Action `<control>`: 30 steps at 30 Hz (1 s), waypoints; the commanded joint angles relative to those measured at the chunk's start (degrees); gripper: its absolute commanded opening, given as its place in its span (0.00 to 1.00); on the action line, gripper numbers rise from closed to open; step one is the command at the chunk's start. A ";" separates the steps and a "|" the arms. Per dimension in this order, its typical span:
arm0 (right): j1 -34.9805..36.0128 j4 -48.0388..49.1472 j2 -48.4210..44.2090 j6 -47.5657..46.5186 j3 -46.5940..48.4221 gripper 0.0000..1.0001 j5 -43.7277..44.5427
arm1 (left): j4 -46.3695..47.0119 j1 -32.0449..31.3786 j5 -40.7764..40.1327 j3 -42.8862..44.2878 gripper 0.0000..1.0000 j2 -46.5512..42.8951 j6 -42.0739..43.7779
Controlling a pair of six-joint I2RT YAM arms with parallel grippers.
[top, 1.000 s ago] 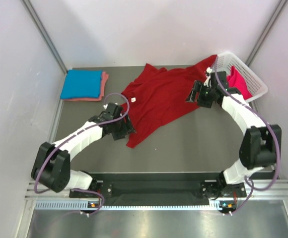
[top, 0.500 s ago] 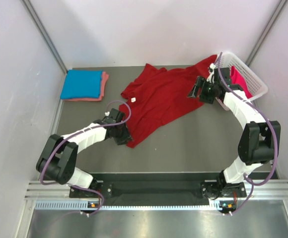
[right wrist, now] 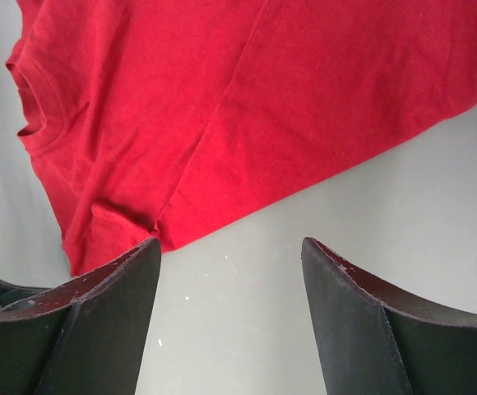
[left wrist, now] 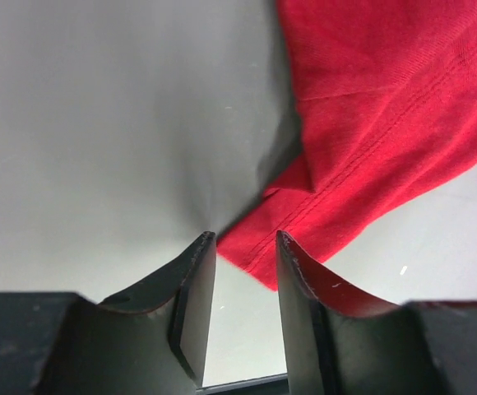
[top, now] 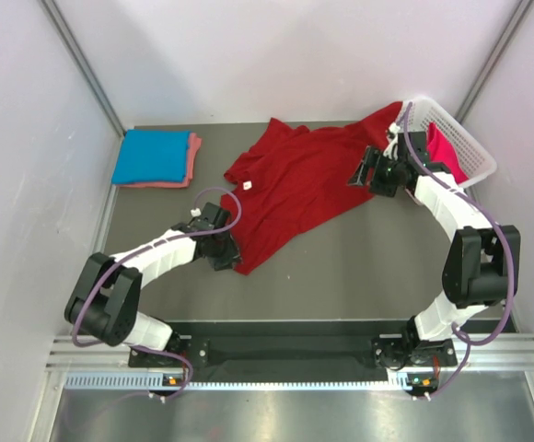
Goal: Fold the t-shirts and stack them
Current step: Flatten the tshirt out
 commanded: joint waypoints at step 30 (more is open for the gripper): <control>-1.59 4.53 -3.19 -0.66 -2.82 0.70 -0.95 | -7.44 -2.57 -7.54 4.56 0.00 4.32 -7.72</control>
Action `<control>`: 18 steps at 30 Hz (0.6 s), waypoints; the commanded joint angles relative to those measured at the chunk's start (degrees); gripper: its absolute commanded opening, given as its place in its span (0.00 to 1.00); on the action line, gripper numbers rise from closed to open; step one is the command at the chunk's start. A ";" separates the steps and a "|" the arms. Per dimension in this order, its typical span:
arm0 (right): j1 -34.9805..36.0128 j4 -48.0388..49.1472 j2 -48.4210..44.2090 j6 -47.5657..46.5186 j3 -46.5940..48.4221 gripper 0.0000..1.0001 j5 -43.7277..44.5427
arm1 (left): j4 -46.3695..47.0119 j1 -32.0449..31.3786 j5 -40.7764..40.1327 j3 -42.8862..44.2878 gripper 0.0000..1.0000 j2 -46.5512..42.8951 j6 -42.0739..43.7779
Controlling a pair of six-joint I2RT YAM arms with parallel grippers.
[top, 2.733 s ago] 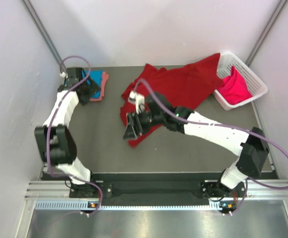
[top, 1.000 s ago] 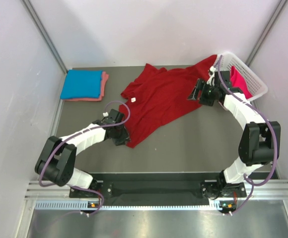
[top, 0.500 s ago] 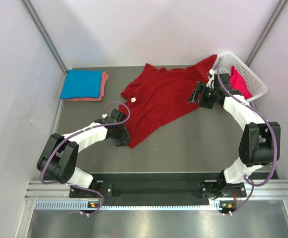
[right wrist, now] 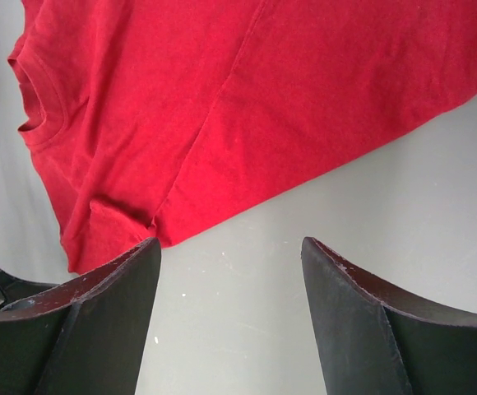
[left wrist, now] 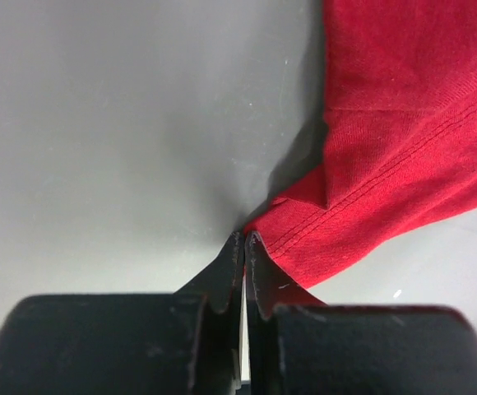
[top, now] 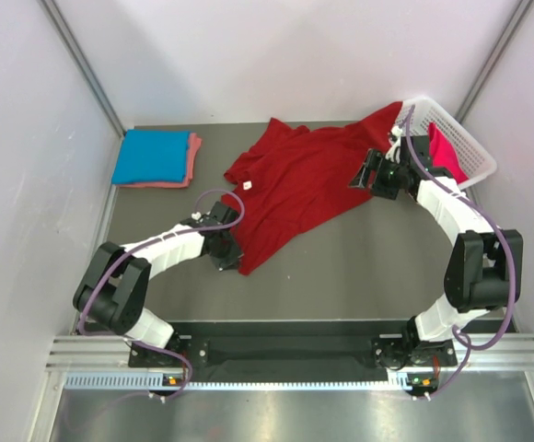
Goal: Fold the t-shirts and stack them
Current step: Flatten the tshirt out
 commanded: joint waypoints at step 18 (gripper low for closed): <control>1.61 1.62 -3.96 6.53 3.39 0.61 14.84 | -22.77 -0.34 -25.65 1.95 0.00 -53.61 7.25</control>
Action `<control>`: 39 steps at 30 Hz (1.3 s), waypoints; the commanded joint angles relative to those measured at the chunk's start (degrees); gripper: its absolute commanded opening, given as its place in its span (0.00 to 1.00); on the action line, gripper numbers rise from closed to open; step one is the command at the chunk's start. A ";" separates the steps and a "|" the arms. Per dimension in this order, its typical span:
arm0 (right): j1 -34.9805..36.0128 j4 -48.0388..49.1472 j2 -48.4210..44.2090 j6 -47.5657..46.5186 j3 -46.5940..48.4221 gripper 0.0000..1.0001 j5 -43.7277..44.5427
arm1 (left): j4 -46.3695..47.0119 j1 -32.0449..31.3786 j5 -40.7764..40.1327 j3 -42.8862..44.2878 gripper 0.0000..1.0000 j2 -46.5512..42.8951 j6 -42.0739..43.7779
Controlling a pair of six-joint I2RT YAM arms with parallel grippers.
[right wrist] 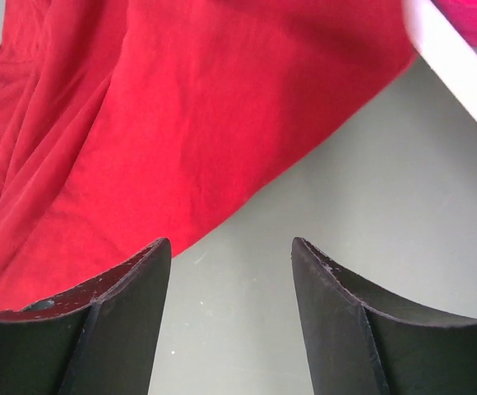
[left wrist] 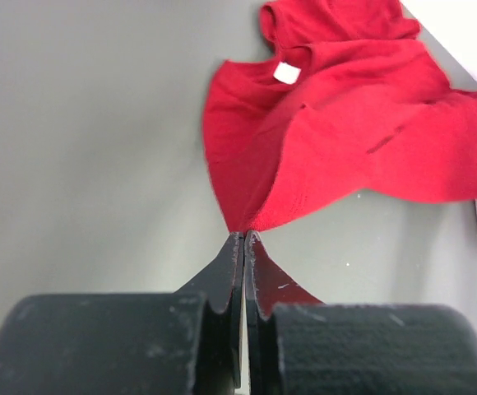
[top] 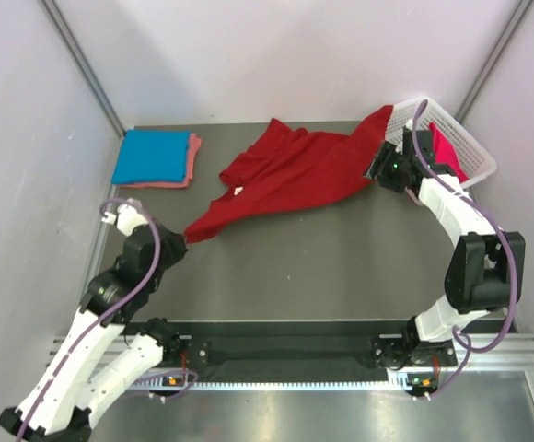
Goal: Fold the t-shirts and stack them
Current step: Flatten the tshirt out
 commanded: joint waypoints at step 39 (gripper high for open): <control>13.99 -3.80 48.10 -3.64 50.88 0.29 18.98 | 16.06 0.14 24.88 -2.41 0.00 18.77 9.96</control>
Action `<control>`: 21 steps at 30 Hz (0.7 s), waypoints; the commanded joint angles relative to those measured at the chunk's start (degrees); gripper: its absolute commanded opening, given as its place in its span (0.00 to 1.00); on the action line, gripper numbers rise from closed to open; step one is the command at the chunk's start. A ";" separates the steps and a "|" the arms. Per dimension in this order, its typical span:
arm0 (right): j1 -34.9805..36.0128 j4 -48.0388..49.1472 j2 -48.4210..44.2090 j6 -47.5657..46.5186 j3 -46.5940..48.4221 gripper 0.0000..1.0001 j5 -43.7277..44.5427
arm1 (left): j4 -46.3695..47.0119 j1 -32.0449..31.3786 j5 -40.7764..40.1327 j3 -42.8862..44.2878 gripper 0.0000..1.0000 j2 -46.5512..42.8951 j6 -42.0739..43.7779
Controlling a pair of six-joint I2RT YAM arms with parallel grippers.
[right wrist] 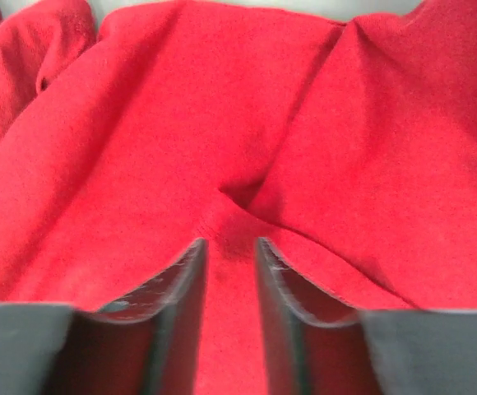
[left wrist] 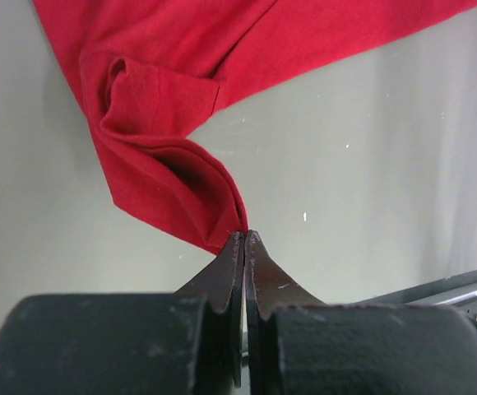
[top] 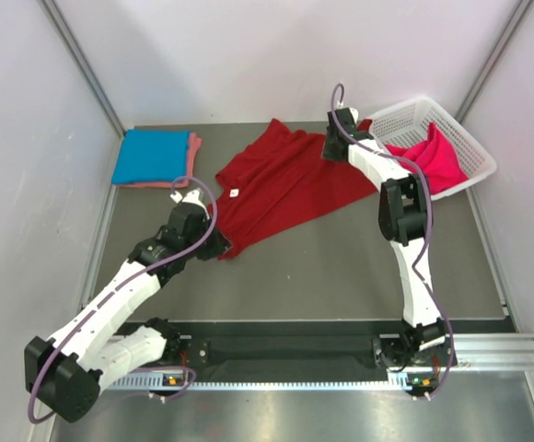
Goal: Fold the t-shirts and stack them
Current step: Flatten the tshirt out
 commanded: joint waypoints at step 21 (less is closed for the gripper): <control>-0.29 -2.98 -0.72 -1.66 6.32 0.00 -1.04 | 0.64 0.21 -2.06 2.33 0.00 -2.09 -1.25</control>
